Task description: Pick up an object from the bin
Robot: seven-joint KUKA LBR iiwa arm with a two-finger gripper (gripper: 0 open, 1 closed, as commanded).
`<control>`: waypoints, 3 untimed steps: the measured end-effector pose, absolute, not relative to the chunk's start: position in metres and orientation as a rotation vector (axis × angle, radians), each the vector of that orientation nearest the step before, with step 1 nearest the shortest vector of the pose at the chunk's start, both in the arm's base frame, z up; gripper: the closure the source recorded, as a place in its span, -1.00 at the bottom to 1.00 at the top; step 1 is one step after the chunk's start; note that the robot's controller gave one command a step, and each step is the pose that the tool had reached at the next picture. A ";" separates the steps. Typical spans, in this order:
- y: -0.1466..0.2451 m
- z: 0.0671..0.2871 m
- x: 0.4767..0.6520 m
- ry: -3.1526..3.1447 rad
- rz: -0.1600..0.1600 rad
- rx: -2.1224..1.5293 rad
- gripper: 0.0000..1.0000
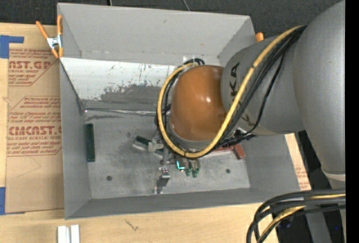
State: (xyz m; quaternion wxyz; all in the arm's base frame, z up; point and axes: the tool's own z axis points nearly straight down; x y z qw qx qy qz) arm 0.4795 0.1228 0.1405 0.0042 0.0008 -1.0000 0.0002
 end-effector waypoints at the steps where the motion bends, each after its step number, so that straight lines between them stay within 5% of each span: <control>1: 0.122 0.144 0.482 -3.141 -0.001 0.000 -1.00; 2: 0.122 0.102 0.527 -3.142 -0.006 -0.234 -1.00; 3: 0.125 0.098 0.554 -3.131 0.003 -0.207 -1.00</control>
Offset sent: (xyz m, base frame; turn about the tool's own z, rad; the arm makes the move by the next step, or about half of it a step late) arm 0.0703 -0.0035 -0.0705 0.2360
